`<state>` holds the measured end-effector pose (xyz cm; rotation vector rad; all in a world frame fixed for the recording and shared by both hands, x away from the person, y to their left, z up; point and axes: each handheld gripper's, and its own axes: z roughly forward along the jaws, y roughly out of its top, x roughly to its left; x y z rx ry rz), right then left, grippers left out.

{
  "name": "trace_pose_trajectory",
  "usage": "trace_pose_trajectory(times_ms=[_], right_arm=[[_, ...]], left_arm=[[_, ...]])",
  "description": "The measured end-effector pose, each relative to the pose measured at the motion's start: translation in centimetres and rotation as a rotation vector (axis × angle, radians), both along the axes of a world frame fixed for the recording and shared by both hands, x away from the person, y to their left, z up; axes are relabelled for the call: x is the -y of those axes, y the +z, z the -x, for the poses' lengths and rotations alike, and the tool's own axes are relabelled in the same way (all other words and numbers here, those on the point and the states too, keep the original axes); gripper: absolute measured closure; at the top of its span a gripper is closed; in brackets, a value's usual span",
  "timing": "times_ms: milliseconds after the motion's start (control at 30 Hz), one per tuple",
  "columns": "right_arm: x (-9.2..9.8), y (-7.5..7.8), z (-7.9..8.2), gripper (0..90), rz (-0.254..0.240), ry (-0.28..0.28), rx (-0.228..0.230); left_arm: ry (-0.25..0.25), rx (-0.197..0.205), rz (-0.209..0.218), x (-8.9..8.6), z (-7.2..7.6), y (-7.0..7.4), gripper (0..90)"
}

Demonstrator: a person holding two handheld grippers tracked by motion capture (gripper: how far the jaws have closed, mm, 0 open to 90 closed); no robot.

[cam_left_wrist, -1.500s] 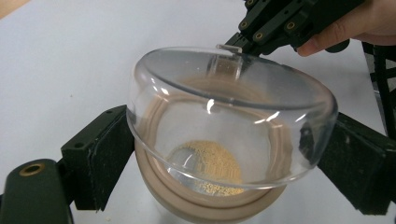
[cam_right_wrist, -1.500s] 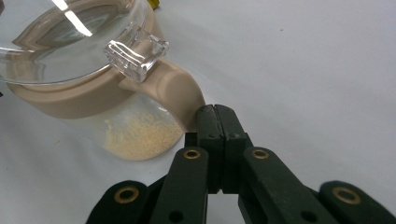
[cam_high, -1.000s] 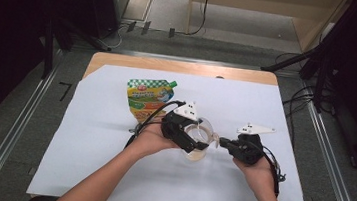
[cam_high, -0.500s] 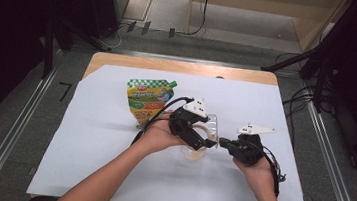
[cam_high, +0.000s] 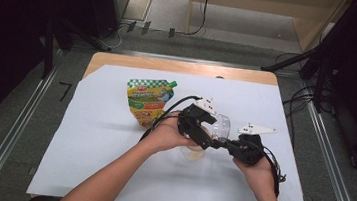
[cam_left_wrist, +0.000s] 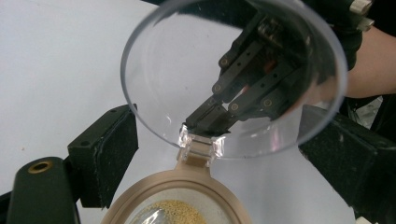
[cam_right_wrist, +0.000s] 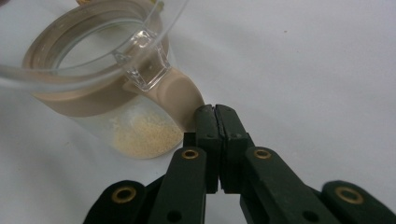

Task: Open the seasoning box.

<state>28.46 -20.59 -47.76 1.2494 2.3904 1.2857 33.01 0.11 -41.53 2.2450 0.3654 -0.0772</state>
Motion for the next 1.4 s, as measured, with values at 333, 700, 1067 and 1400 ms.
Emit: trace_pose_trajectory(times_ms=[333, 700, 1067, 1400], right_arm=[[0.4, 0.6, 0.9, 78.7, 0.005, -0.004, 0.026], [-0.1, 1.3, 3.5, 64.9, 0.048, 0.041, 0.029], [-2.4, 1.9, 5.7, 50.4, -0.029, 0.147, 0.050], [-5.1, 1.8, 6.7, 49.9, -0.052, 0.234, 0.066]], left_arm=[[0.007, 0.026, -0.010, -1.6, 1.1, 1.2, 13.9], [-0.006, -0.007, 0.045, -4.8, 2.1, 2.3, 26.1], [0.058, -0.045, 0.053, -7.9, 2.0, 3.6, 38.4], [0.096, -0.059, 0.027, -10.2, 1.9, 3.8, 40.9]])
